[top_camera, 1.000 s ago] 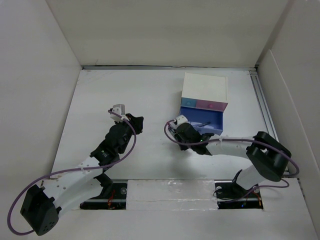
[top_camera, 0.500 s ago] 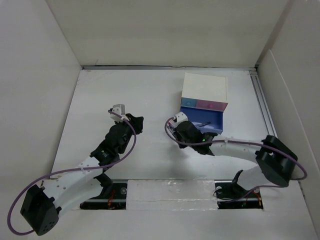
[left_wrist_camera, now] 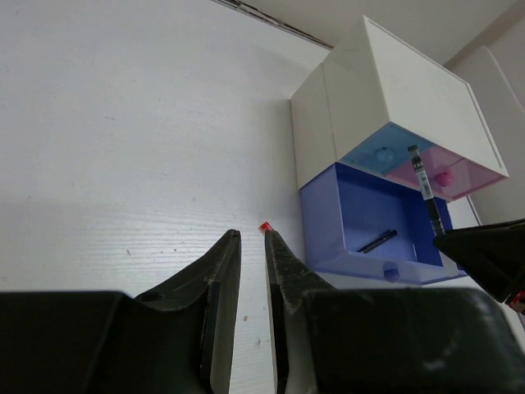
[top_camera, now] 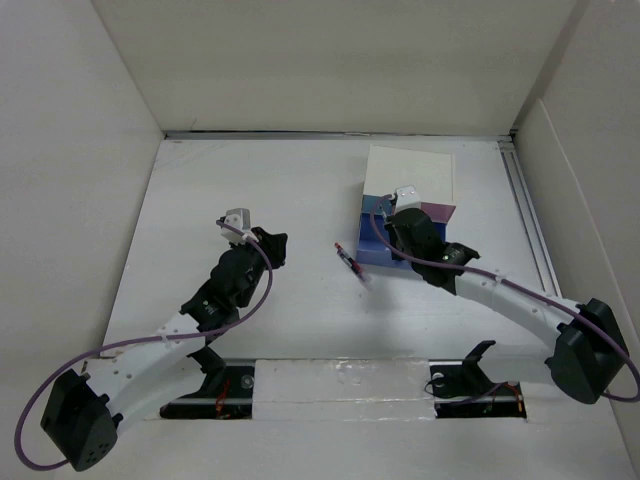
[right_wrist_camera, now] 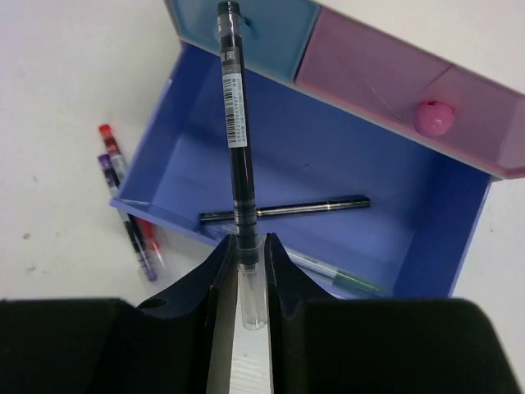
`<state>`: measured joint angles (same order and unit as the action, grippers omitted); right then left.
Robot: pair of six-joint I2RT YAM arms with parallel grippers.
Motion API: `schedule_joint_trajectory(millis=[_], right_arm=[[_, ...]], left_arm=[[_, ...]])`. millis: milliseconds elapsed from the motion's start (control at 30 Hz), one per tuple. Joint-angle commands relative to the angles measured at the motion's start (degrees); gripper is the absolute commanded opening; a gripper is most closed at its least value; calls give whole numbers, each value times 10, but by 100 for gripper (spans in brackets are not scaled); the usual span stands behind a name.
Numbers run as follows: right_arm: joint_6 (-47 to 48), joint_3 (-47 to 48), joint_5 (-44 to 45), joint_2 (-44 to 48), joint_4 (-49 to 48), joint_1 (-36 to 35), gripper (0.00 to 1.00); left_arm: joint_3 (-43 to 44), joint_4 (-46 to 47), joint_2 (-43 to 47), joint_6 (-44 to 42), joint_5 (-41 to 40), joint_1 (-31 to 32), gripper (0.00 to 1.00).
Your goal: Organize the desk
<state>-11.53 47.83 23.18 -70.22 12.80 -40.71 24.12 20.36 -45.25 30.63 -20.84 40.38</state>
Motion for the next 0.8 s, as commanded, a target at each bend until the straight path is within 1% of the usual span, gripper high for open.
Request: schedule_joint_trajectory(millis=[0, 167, 233, 267, 333, 400, 533, 567, 600, 633, 667, 700, 733, 767], right_arm=[[23, 28, 51, -5, 36, 12, 6], [18, 31, 84, -25, 50, 17, 7], [5, 37, 105, -44, 58, 22, 17], [-5, 42, 125, -54, 64, 22, 30], [-13, 45, 140, -59, 67, 22, 40], [-18, 46, 150, -56, 67, 17, 47], [-23, 27, 147, -20, 40, -4, 49], [-24, 19, 129, 1, 31, -26, 49], [-23, 10, 116, 8, 16, -39, 40], [-21, -3, 94, 16, -20, -51, 32], [-20, -32, 66, 25, -38, -60, 22], [-20, -47, 5, 25, -61, -67, 3], [-24, -62, -25, 20, -102, -73, 0], [-30, -87, -65, 13, -120, -73, 0]], left_arm=[[-1, 25, 3, 0, 6, -1, 15], [0, 25, 4, 1, 7, -1, 15], [-1, 28, 3, 1, 10, -1, 15], [-1, 27, 3, 1, 9, -1, 15], [-1, 27, 3, 0, 9, -1, 15], [-2, 27, 1, 1, 7, -1, 15], [0, 28, -2, 1, 8, -1, 15], [0, 28, -3, 1, 7, -1, 15], [-1, 28, -2, 1, 8, -1, 15], [-1, 28, -4, 1, 7, -1, 15], [0, 28, -4, 0, 7, -1, 15], [-1, 27, -4, 0, 6, -1, 15], [-1, 27, -3, 0, 5, -1, 15], [-1, 28, -3, 0, 5, -1, 15]])
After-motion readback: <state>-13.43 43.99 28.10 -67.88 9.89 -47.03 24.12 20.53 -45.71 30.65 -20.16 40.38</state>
